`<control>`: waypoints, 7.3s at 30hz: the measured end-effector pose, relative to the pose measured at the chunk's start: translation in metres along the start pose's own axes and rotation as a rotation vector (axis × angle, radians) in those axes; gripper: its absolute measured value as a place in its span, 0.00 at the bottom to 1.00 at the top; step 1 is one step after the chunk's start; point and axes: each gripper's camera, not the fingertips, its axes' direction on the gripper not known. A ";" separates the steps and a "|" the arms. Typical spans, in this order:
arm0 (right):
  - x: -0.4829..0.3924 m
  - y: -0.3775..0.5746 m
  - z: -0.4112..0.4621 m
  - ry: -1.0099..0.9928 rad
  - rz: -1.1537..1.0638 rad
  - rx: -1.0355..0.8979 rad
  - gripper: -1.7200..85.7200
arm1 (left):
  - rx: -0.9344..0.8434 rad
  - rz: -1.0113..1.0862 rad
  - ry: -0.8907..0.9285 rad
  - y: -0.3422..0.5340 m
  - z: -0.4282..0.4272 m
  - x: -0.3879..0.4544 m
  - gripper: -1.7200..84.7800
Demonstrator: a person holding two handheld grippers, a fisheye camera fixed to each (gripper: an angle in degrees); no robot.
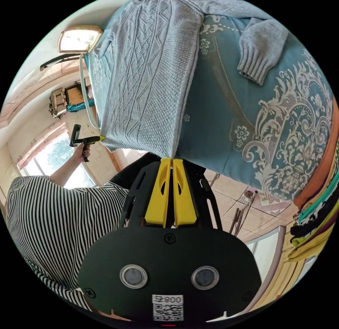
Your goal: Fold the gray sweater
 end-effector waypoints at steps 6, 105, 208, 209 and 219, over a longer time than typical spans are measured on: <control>0.067 0.010 0.011 0.044 0.100 0.014 0.03 | -0.044 -0.068 0.028 0.013 0.048 -0.004 0.05; 0.005 -0.919 -0.129 0.359 -0.208 0.606 0.03 | 0.949 -0.183 -0.187 -0.166 -0.470 0.124 0.11; -0.070 -0.694 -0.149 0.553 -0.240 0.843 0.02 | 0.756 0.520 -0.343 -0.219 -0.318 0.487 0.02; -0.078 -0.687 -0.154 0.524 -0.286 0.861 0.02 | 0.765 0.560 -0.313 -0.216 -0.313 0.494 0.02; -0.071 -0.712 -0.190 0.445 -0.243 0.793 0.02 | 0.676 0.550 -0.284 -0.255 -0.265 0.524 0.02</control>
